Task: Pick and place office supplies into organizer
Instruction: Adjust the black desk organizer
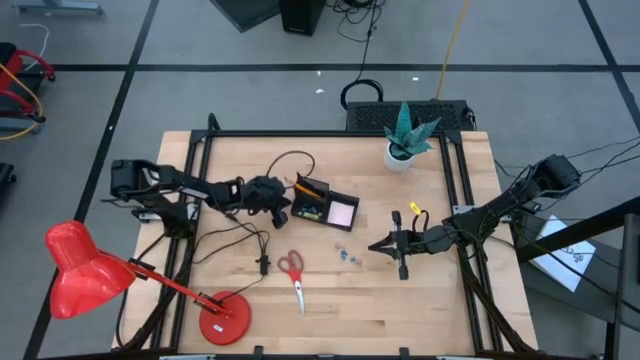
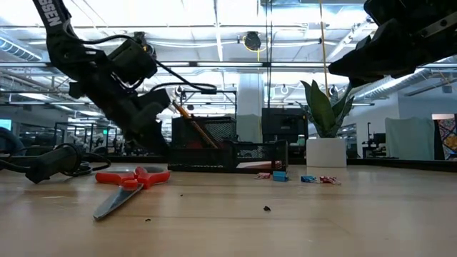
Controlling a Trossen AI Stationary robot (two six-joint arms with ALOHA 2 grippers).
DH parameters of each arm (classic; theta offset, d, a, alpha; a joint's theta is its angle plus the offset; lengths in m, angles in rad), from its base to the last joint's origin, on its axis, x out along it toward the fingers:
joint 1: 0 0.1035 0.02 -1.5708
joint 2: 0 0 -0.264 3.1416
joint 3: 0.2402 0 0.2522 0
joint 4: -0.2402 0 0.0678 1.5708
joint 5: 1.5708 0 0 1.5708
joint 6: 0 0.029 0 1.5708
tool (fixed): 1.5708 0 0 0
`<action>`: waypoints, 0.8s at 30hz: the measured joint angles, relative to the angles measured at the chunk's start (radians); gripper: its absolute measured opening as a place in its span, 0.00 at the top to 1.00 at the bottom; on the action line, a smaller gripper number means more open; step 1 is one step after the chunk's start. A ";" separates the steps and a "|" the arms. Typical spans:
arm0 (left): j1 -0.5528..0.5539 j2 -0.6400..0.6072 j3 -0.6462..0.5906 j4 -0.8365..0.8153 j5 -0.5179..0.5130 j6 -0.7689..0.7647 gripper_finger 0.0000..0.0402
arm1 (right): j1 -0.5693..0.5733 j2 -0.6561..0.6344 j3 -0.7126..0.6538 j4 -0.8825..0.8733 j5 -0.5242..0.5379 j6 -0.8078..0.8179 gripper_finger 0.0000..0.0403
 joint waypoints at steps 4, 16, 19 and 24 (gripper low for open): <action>-0.050 0.000 0.000 0.003 -0.002 -0.001 0.99 | 0.000 0.000 0.000 0.000 0.000 0.000 0.99; -0.131 0.000 0.002 0.038 -0.003 0.019 0.98 | 0.000 0.000 0.000 0.008 0.000 0.002 0.99; -0.146 -0.001 0.002 0.048 -0.002 0.036 0.97 | 0.000 0.000 0.000 0.008 0.000 0.001 0.99; -0.166 -0.001 0.017 0.050 -0.001 0.043 0.99 | 0.000 0.000 0.000 0.008 0.000 0.000 0.99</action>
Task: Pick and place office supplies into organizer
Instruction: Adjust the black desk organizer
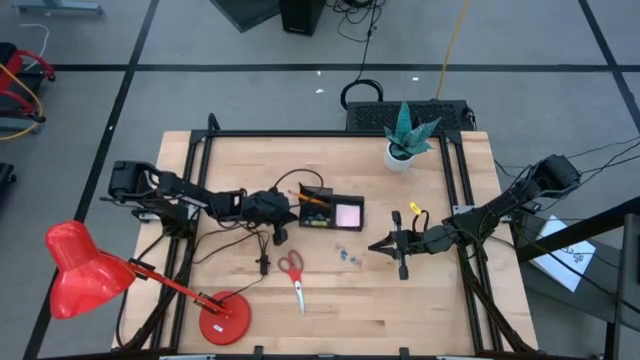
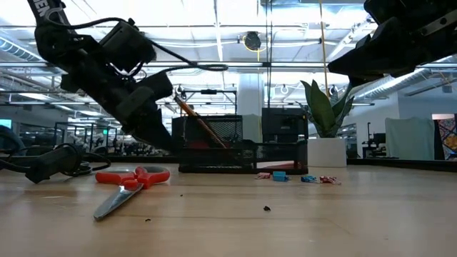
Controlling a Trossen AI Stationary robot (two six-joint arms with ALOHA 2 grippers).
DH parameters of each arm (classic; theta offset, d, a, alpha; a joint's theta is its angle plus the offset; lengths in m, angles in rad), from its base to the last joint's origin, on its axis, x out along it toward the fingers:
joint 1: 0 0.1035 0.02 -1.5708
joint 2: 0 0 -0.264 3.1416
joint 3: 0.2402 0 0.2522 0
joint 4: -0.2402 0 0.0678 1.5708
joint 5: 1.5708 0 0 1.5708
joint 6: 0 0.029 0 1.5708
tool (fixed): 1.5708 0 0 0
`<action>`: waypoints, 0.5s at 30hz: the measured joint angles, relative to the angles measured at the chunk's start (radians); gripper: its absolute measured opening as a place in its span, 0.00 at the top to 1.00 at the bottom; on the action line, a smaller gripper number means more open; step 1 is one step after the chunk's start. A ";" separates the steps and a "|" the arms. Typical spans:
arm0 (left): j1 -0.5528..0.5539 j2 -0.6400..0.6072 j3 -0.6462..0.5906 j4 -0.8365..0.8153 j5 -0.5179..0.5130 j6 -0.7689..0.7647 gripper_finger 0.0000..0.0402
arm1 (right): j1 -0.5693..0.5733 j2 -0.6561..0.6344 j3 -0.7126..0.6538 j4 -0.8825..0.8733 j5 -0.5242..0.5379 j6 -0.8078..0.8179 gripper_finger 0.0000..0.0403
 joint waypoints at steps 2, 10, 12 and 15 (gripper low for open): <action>-0.012 0.000 0.005 0.001 0.000 0.007 0.98 | 0.000 0.000 0.000 0.000 0.000 0.000 0.99; -0.047 0.000 0.008 0.001 0.000 0.024 0.98 | 0.000 0.000 0.000 0.000 0.000 0.000 0.99; -0.059 0.000 0.008 0.000 0.002 0.042 0.97 | 0.000 0.000 0.000 0.000 0.000 0.000 0.99; -0.074 0.000 0.008 -0.001 0.033 0.068 0.98 | 0.000 0.000 0.000 -0.001 0.000 0.000 0.99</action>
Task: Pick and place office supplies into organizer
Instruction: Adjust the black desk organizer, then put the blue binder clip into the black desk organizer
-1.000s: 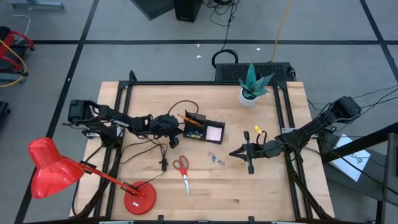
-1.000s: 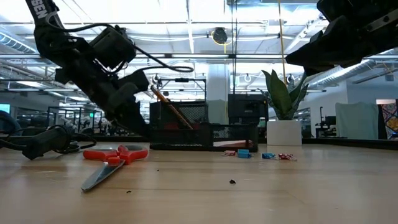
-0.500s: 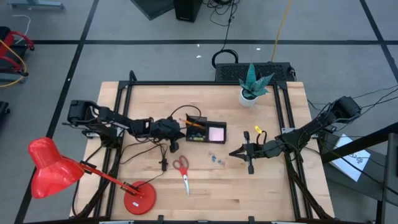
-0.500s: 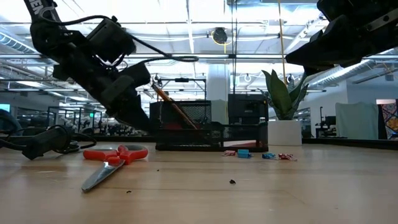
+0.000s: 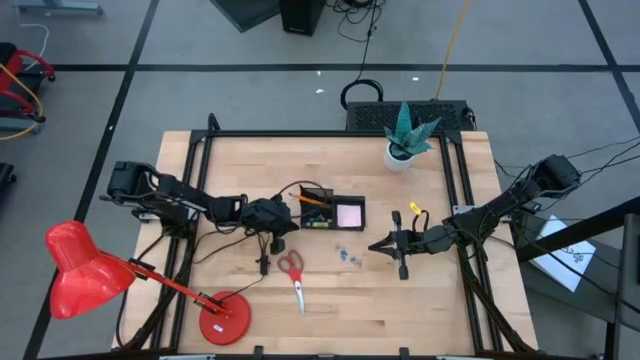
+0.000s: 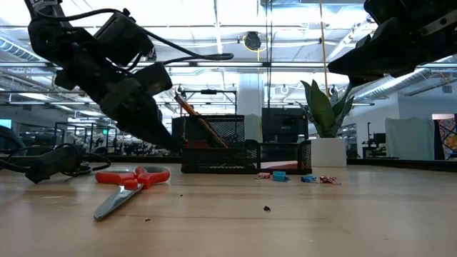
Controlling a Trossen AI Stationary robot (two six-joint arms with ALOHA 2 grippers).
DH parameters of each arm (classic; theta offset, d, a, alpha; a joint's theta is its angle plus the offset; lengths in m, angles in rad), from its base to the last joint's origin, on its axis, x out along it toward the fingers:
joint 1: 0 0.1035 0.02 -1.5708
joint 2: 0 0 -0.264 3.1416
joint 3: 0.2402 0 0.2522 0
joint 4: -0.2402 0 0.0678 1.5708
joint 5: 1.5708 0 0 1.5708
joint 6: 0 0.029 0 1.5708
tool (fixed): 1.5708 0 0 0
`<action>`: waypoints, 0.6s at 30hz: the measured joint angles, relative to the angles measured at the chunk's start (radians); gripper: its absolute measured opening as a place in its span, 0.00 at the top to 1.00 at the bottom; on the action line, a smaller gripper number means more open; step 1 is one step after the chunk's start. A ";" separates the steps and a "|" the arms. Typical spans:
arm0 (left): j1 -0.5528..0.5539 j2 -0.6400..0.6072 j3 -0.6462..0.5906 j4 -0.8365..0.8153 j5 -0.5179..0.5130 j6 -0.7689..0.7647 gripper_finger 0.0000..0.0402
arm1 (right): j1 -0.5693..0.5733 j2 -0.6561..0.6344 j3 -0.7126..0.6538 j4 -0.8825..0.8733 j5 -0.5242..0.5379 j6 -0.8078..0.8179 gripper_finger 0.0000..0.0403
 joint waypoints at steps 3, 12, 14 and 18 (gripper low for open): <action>-0.027 0.000 0.000 0.000 0.003 0.060 0.99 | 0.000 0.000 0.000 -0.001 0.000 0.000 0.99; -0.174 -0.032 0.055 0.135 0.008 0.344 0.90 | 0.000 0.000 0.000 -0.008 0.027 -0.012 0.99; -0.189 -0.048 0.117 0.097 -0.057 0.361 0.89 | 0.000 0.000 -0.005 0.002 0.027 -0.013 0.99; -0.197 -0.087 0.247 -0.135 -0.149 0.414 0.89 | 0.000 0.000 -0.015 0.001 0.027 -0.032 0.99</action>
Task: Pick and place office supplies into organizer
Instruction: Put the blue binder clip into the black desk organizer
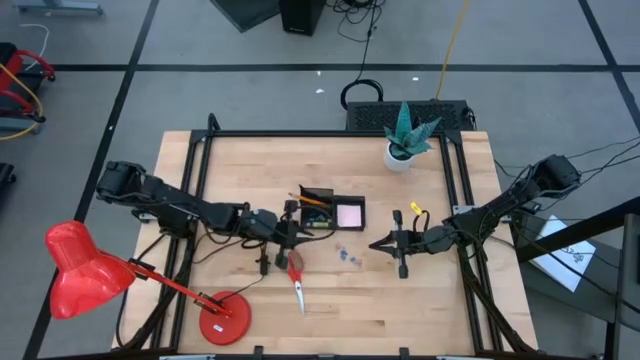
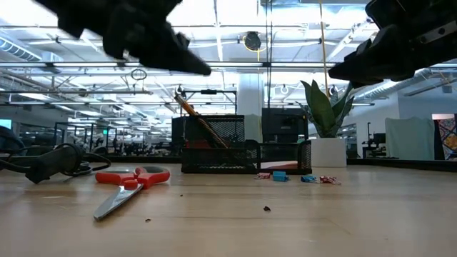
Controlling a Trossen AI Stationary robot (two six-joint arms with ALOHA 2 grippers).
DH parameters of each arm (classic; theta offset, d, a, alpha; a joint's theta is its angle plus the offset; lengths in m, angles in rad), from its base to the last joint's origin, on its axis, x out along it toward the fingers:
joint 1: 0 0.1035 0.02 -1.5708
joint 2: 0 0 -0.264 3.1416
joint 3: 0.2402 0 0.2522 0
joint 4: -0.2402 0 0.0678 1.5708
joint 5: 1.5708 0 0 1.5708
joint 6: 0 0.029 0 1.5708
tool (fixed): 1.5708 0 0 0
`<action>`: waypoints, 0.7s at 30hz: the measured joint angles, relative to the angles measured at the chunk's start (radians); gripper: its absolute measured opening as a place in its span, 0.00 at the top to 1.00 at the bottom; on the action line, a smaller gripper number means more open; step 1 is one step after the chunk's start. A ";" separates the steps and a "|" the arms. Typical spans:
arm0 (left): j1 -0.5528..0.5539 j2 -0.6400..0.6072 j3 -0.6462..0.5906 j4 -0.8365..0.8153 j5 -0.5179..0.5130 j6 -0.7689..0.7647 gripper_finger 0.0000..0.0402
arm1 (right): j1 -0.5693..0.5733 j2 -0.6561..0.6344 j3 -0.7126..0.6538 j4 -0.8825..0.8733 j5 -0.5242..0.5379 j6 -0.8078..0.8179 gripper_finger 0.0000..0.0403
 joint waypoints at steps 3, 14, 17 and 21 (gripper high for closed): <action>-0.005 -0.035 0.061 -0.156 0.003 0.088 0.89 | 0.000 0.000 0.000 0.000 0.000 -0.030 0.99; -0.017 -0.267 0.074 -0.368 0.012 0.352 0.97 | -0.101 0.000 -0.001 0.122 0.182 -0.154 0.99; -0.001 -0.349 0.064 -0.424 0.012 0.372 0.98 | -0.165 0.000 -0.001 0.100 0.174 -0.158 0.99; 0.039 -0.405 0.021 -0.391 0.058 0.335 0.95 | -0.227 0.000 -0.001 0.095 0.101 -0.141 0.99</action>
